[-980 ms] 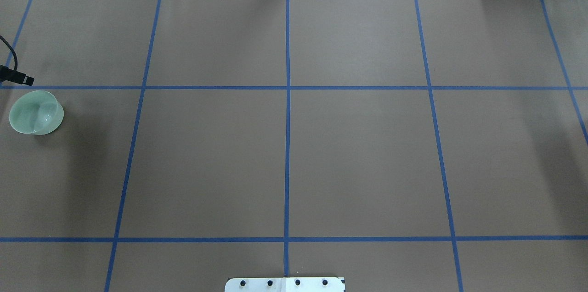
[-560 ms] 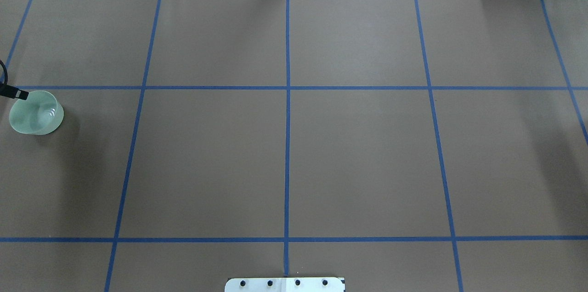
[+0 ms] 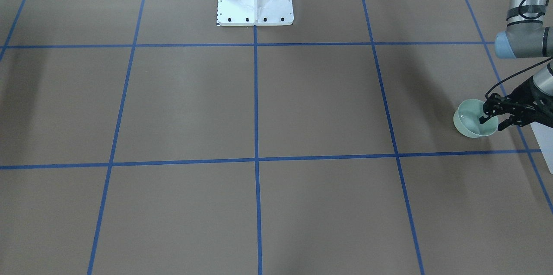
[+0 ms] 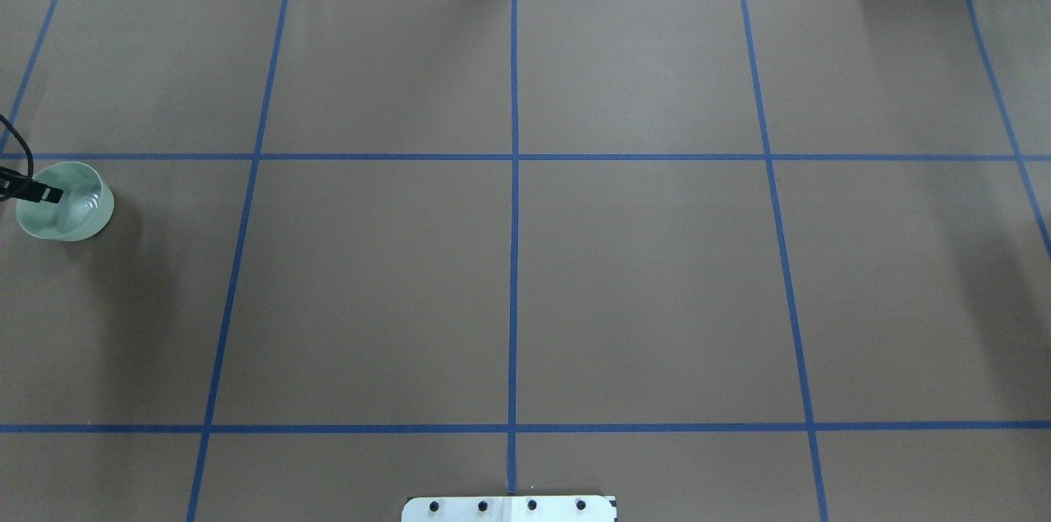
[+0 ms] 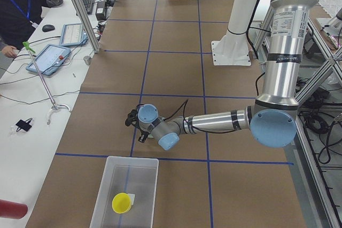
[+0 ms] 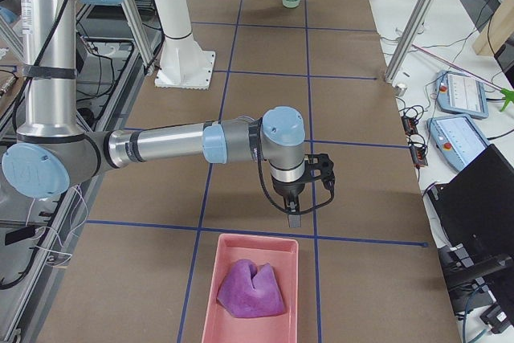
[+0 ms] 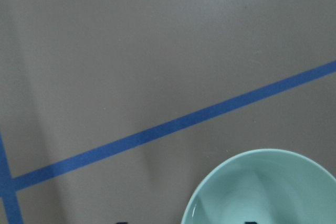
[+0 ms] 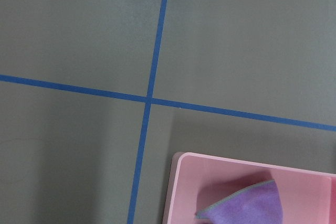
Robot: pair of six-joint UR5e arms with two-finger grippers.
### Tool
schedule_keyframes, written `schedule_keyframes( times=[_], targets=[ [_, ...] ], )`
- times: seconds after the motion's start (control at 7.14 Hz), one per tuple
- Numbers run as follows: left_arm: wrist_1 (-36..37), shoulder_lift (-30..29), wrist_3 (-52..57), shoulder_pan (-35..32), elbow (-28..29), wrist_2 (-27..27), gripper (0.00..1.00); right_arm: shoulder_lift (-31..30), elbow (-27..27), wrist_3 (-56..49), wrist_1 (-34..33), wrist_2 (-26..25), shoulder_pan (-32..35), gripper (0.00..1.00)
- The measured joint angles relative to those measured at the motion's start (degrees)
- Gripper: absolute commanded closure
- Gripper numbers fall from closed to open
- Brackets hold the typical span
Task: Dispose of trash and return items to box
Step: 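Reach the left gripper to the pale green bowl and grasp its rim, then carry the pale green bowl off the table into the clear bin with the left gripper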
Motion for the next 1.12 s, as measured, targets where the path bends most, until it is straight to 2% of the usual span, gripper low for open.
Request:
schedule_keyframes(
  times=[0.42, 0.7, 0.98, 1.12],
  targets=[
    [0.5, -0.1, 0.0, -0.4, -1.6, -0.9, 1.0, 0.0, -0.1, 0.0, 0.0, 0.0, -0.1, 0.0],
    [2.8, -0.5, 0.1, -4.5, -2.5, -3.3, 1.0, 0.0, -0.1, 0.0, 0.0, 0.1, -0.1, 0.0],
    [7.6, -1.1, 4.5, -9.5, -2.9, -4.9, 1.0, 0.0, -0.1, 0.0, 0.0, 0.1, -0.3, 0.0],
    [13.2, -2.3, 10.8, -13.1, -3.0, -5.6, 1.0, -0.1, -0.1, 0.0, 0.0, 0.1, -0.4, 0.0]
  ],
)
